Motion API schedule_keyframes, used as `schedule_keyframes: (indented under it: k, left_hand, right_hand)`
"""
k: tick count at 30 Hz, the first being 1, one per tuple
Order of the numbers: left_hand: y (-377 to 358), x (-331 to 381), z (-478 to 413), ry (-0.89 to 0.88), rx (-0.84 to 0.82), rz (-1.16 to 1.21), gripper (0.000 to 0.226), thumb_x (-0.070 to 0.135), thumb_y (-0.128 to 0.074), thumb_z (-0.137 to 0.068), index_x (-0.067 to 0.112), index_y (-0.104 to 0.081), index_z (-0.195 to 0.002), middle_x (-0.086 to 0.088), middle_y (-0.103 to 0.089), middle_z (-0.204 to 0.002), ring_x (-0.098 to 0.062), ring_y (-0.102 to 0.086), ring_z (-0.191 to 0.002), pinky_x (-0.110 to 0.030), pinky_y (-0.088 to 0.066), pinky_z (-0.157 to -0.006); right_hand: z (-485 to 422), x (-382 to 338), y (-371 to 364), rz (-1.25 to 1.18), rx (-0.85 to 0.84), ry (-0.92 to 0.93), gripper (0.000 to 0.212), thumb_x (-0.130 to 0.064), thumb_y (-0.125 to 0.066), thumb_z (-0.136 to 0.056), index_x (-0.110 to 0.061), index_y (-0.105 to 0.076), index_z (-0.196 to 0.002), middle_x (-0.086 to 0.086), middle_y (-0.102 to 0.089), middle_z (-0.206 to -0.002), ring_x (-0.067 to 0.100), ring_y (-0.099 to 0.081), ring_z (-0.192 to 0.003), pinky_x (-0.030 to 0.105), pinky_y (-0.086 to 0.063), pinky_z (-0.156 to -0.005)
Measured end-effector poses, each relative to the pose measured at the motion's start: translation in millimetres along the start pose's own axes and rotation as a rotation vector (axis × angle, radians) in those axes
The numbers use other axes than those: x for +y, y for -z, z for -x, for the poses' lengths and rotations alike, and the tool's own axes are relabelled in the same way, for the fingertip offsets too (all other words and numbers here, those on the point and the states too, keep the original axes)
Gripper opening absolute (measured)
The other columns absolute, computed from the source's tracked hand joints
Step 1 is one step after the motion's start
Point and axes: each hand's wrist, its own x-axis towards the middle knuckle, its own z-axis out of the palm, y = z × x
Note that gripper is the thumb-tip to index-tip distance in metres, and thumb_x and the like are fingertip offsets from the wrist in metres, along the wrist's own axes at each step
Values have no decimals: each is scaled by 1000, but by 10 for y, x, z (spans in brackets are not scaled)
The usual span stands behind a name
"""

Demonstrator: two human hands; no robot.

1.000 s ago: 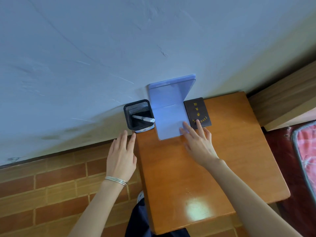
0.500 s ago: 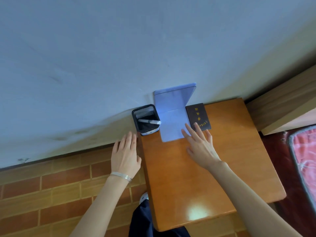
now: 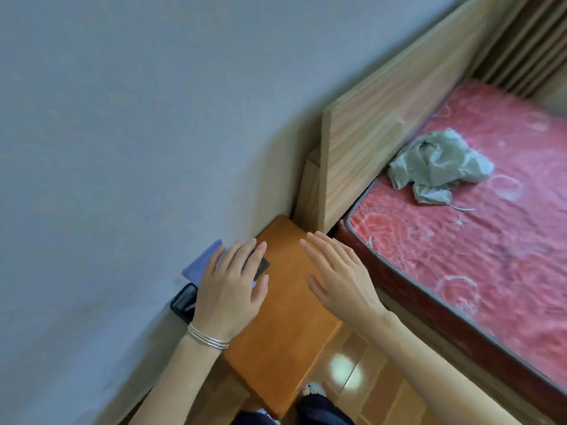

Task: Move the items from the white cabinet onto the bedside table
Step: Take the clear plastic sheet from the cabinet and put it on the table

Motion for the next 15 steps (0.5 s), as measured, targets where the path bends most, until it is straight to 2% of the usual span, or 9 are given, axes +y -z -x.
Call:
schedule_keyframes:
  k: [4, 10, 15]
  left_hand:
    - [251, 567, -353, -320, -5, 86, 51, 38, -42, -91, 11, -54, -133, -8, -57, -132, -25, -50, -124, -46, -37, -103]
    - [417, 1541, -467, -789, -122, 152, 54, 40, -43, -90, 14, -51, -136, -8, -53, -136, -23, -46, -128, -46, -34, -104]
    - [468, 2541, -240, -1095, -177, 234, 55, 41, -40, -89, 13, -52, -134, -9, -53, -136, -26, -47, -128, -48, -35, -102]
  right_hand:
    - [578, -35, 580, 101, 82, -238, 61, -32, -55, -87, -13, -36, -141, 7, -38, -146, 20, -28, -138, 40, -28, -110]
    - [1658, -248, 1234, 268, 158, -668, 57, -39, -43, -92, -10, -37, -141, 9, -39, -145, 22, -32, -136, 43, -30, -106]
    - [2755, -716, 1602, 401, 184, -1004, 58, -39, -44, -93, -9, -36, -141, 10, -36, -147, 22, -29, -138, 44, -28, -107]
